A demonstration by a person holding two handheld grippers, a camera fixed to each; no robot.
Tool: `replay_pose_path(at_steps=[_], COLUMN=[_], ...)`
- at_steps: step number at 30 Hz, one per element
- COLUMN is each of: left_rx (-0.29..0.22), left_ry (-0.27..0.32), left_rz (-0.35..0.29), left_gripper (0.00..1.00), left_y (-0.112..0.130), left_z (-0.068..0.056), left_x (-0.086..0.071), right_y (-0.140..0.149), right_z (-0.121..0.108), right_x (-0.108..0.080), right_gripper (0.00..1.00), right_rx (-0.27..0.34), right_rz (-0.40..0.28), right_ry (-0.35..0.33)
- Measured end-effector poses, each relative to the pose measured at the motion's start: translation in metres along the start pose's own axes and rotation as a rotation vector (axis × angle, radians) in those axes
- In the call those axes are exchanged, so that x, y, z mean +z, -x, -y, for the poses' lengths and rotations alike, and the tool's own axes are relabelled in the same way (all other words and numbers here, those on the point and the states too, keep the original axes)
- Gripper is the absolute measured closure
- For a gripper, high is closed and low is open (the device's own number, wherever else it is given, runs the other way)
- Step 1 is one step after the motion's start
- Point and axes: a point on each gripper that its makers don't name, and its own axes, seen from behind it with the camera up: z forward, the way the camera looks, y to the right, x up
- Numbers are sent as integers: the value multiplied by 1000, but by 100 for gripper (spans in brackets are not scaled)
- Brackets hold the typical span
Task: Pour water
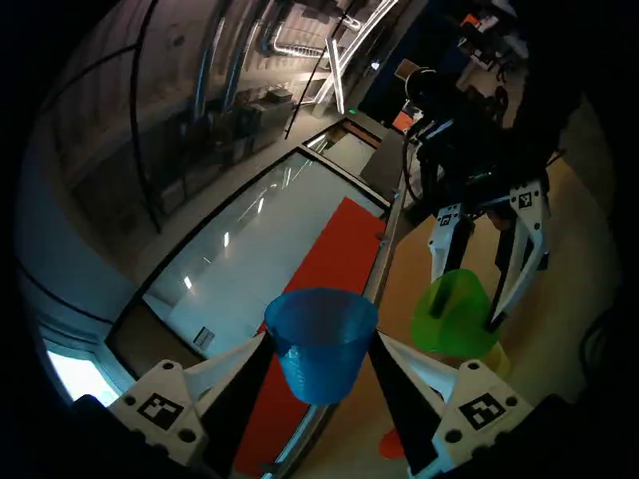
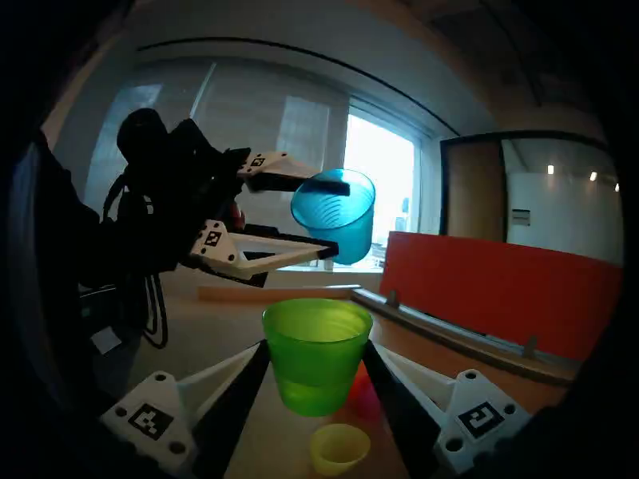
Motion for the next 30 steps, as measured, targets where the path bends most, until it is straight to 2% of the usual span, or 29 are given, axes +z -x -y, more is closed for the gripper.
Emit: replay_pose_path(at_steps=[8,14,20,30], left_rx=[-116,-244,-350,-480], left_ry=[4,-5,-8,-2], left_rz=[-6,4,33,60], left_gripper=[17,17,17,17], left_y=[-2,2,12,21], left_z=[5,12,14,12], left_x=[-5,-2,0,2], right_y=[-4,-7,-9,-10], right_z=[0,1,0,-2], right_x=[-1,-1,-2,-2], right_gripper=[13,13,13,13], right_rx=[-2,-1,-1,0], right_rz=[-6,-10,-13,-16], right_ry=[0,-1,2,3])
